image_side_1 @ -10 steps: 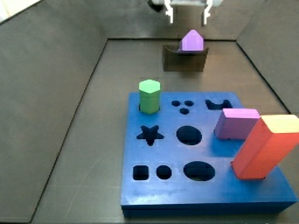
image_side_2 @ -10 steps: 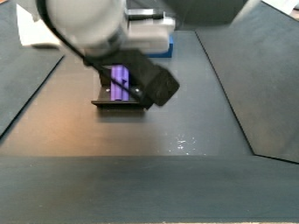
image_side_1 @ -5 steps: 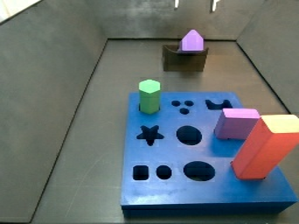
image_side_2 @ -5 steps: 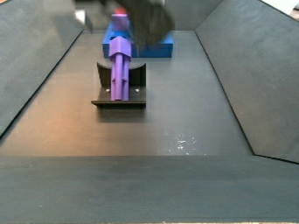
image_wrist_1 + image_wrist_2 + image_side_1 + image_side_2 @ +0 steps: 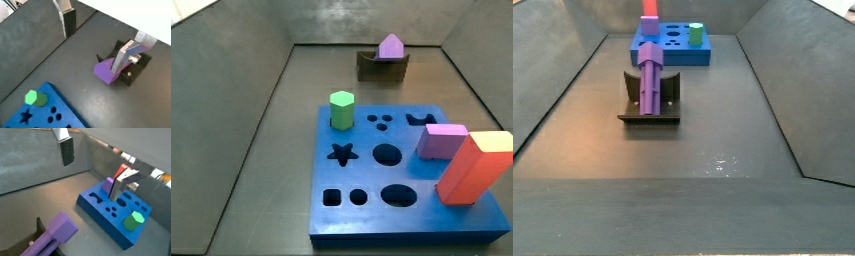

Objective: Pick up the 3 prong object. Move up. Place the 3 prong object on the fixture. Regrasp the 3 prong object. Move to above the board. Insert the 3 prong object.
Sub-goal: Regrasp the 3 prong object.

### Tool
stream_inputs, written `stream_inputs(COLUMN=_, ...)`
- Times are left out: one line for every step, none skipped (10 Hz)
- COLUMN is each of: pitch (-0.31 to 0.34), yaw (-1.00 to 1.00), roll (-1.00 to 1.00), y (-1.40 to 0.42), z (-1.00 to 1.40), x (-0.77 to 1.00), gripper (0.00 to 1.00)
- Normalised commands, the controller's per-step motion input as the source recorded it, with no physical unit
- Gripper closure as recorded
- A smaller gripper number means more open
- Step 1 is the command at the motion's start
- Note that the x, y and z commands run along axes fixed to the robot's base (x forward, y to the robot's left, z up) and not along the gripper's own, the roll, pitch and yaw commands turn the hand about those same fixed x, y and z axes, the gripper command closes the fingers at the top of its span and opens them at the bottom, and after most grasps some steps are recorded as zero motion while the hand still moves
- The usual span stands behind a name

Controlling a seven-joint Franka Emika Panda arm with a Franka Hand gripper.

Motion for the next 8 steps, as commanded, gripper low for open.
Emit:
stream_inputs(pitch=0.012, yaw=0.01, roll=1.0, y=-0.17, z=0.08, x=-0.02, gripper=0.0)
stream_inputs(pitch=0.009, yaw=0.01, roll=1.0, y=-0.04, z=0.04, x=-0.01, gripper=0.0)
stream_inputs(pitch=0.006, yaw=0.01, roll=1.0, y=-0.01, z=0.02, x=0.0, gripper=0.0)
stream_inputs(pitch=0.003, yaw=0.01, roll=1.0, y=-0.01, z=0.01, x=0.01, gripper=0.0)
stream_inputs(pitch=0.004, yaw=0.01, roll=1.0, y=-0.01, z=0.01, x=0.01, gripper=0.0)
stream_inputs(pitch=0.01, yaw=0.02, roll=1.0, y=-0.02, z=0.01, x=0.0, gripper=0.0)
stream_inputs(pitch=0.013, yaw=0.02, roll=1.0, y=-0.02, z=0.01, x=0.01, gripper=0.0)
stream_inputs(pitch=0.022, yaw=0.02, roll=1.0, y=-0.02, z=0.0, x=0.02, gripper=0.0)
